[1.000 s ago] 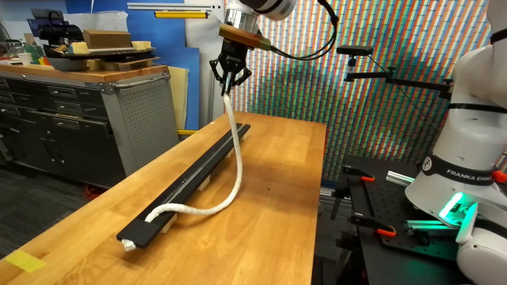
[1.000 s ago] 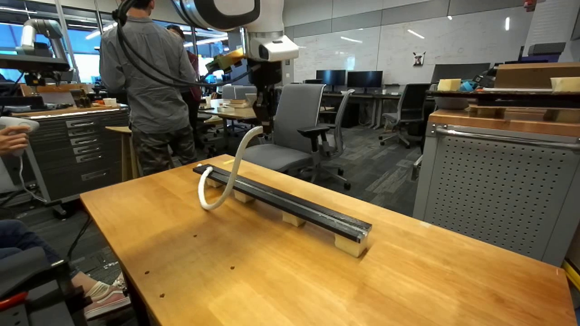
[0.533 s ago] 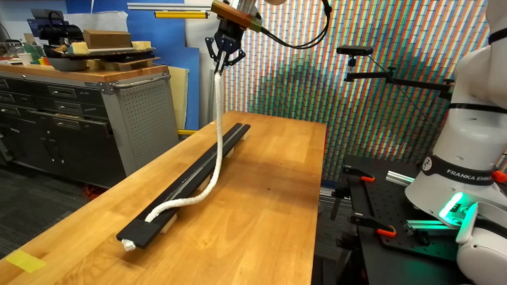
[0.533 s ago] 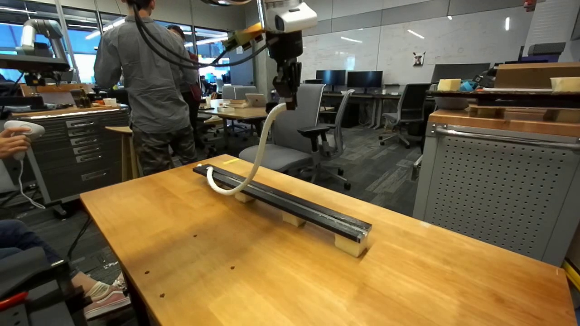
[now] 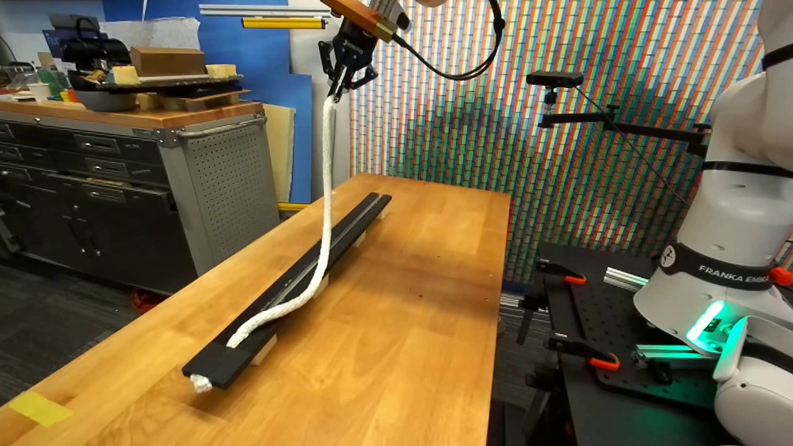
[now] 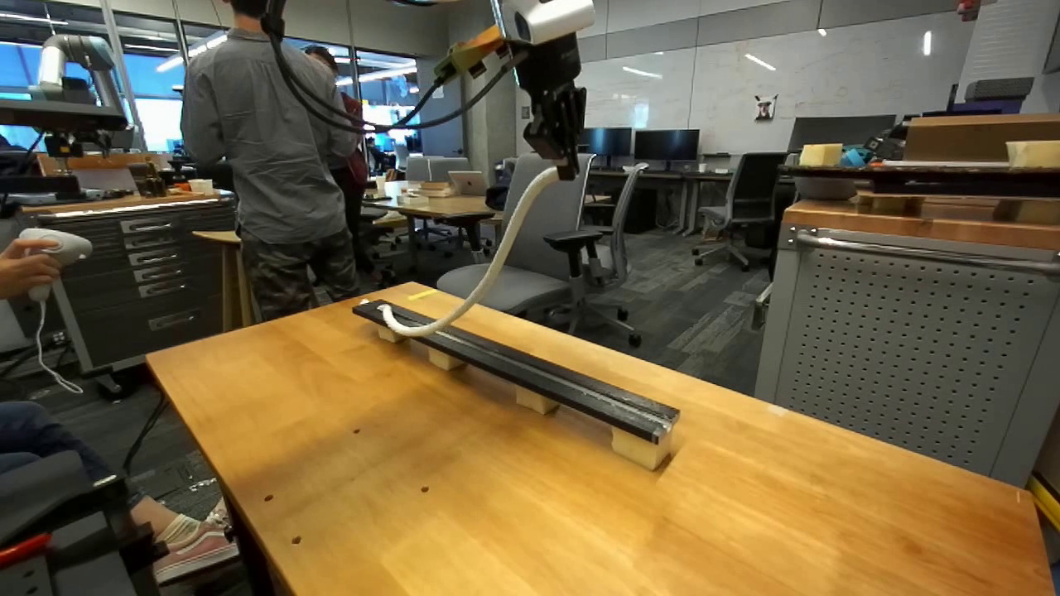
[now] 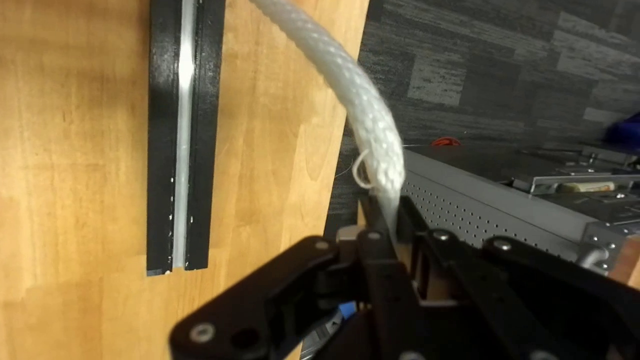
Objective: Put the rope in the groove on the object
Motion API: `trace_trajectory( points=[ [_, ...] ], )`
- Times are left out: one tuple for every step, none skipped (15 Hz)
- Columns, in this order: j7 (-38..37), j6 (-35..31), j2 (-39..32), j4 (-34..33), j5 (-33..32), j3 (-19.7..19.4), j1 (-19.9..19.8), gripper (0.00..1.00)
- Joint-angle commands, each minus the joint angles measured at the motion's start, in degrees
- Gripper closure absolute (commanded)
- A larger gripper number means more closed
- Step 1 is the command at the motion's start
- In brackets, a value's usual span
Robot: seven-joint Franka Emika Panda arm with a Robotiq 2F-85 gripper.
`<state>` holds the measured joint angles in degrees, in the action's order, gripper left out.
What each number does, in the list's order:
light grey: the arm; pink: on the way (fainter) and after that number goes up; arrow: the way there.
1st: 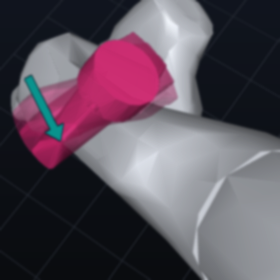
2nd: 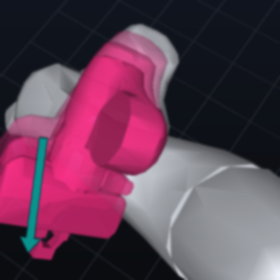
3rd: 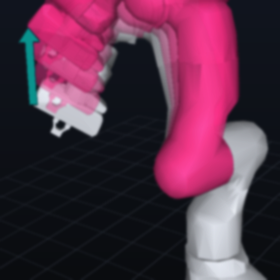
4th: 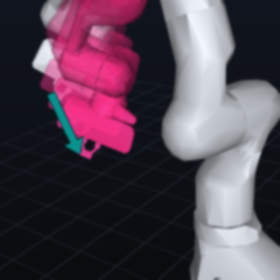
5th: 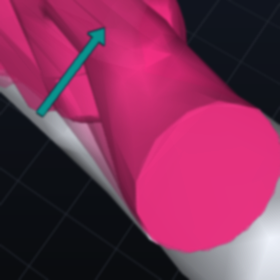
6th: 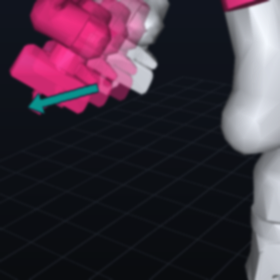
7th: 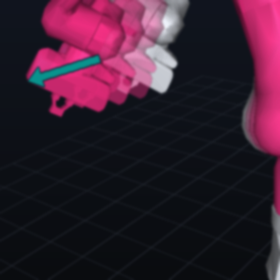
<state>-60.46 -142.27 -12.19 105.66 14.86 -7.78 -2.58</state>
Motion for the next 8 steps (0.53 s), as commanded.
trace_trajectory(
  points=[
    [-4.6,-3.72,-1.64,-2.42,-0.61,-0.53,-0.32,0.97],
    [-4.97,-4.06,-1.99,-2.7,-0.31,-0.53,-0.49,0.97],
    [-5.48,-4.57,-2.3,-2.7,-0.47,-0.63,-0.51,0.97],
    [-5.84,-4.88,-2.66,-2.79,-0.44,-0.68,-0.59,0.97],
    [-5.98,-4.97,-2.99,-2.67,-0.61,-0.76,-0.65,0.97],
    [-5.77,-4.91,-3.33,-2.57,-0.56,-0.76,-0.79,0.97],
    [-5.37,-4.74,-3.81,-2.41,-0.29,-0.73,-1.05,0.97],
    [-5.05,-4.51,-4.28,-2.35,-0.09,-0.75,-1.3,0.97]
  ],
)
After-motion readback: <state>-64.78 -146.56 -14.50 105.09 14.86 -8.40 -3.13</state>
